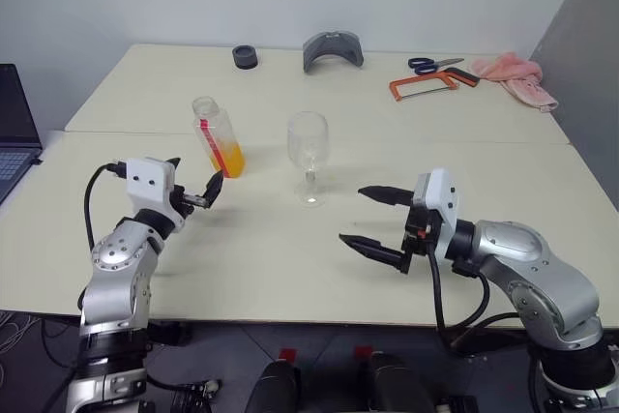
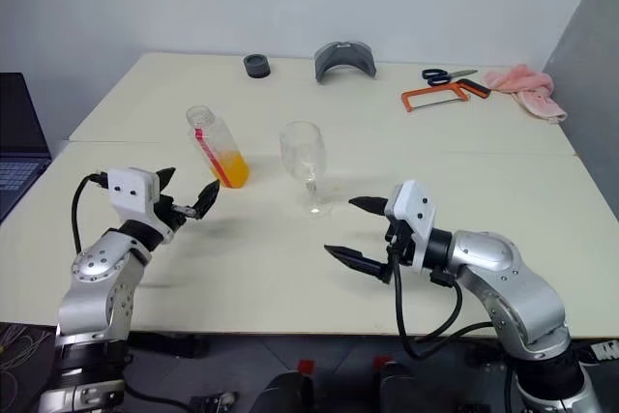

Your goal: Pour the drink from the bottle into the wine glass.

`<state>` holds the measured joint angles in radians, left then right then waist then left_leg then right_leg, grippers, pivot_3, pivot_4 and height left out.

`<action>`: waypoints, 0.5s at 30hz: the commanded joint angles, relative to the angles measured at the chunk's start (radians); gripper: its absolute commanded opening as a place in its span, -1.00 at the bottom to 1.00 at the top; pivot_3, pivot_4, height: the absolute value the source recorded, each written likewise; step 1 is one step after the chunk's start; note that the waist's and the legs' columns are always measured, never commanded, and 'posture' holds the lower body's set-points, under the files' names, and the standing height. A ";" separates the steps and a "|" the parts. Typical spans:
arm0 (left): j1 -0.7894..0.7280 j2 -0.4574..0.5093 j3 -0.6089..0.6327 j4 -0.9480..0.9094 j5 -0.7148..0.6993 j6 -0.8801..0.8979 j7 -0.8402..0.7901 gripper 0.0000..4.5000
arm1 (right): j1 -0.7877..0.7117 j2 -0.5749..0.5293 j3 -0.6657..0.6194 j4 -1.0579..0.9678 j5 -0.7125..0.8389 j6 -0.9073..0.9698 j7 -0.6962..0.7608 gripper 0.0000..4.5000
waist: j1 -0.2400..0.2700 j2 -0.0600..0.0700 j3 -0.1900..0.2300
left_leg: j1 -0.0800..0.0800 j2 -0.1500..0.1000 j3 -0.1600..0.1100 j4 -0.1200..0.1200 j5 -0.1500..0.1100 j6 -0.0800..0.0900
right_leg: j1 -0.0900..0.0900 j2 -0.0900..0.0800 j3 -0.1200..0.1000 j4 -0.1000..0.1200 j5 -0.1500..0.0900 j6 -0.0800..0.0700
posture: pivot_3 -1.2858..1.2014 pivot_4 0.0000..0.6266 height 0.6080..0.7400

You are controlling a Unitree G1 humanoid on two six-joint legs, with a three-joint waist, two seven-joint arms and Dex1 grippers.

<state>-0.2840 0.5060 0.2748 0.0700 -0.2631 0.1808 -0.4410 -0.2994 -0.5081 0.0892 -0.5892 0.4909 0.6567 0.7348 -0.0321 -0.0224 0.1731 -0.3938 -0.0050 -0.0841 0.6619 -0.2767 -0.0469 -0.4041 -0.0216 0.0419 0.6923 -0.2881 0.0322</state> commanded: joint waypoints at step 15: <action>-0.256 0.017 -0.028 0.267 0.015 -0.059 -0.076 1.00 | -0.042 -0.011 0.011 -0.070 0.002 -0.003 -0.065 0.99 | 0.000 0.000 0.000 | -0.001 -0.001 0.000 0.000 0.000 0.000 | 0.000 0.000 -0.001 -0.001 0.000 0.000 | 0.03 -0.52 1.00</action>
<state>-0.5129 0.5091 0.2439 0.3328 -0.2537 0.1470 -0.5101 -0.3244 -0.5113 0.1027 -0.6154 0.4850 0.6630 0.6744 -0.0320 -0.0225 0.1732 -0.3949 -0.0060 -0.0848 0.6622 -0.2767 -0.0470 -0.4042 -0.0217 0.0410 0.6917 -0.2881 0.0323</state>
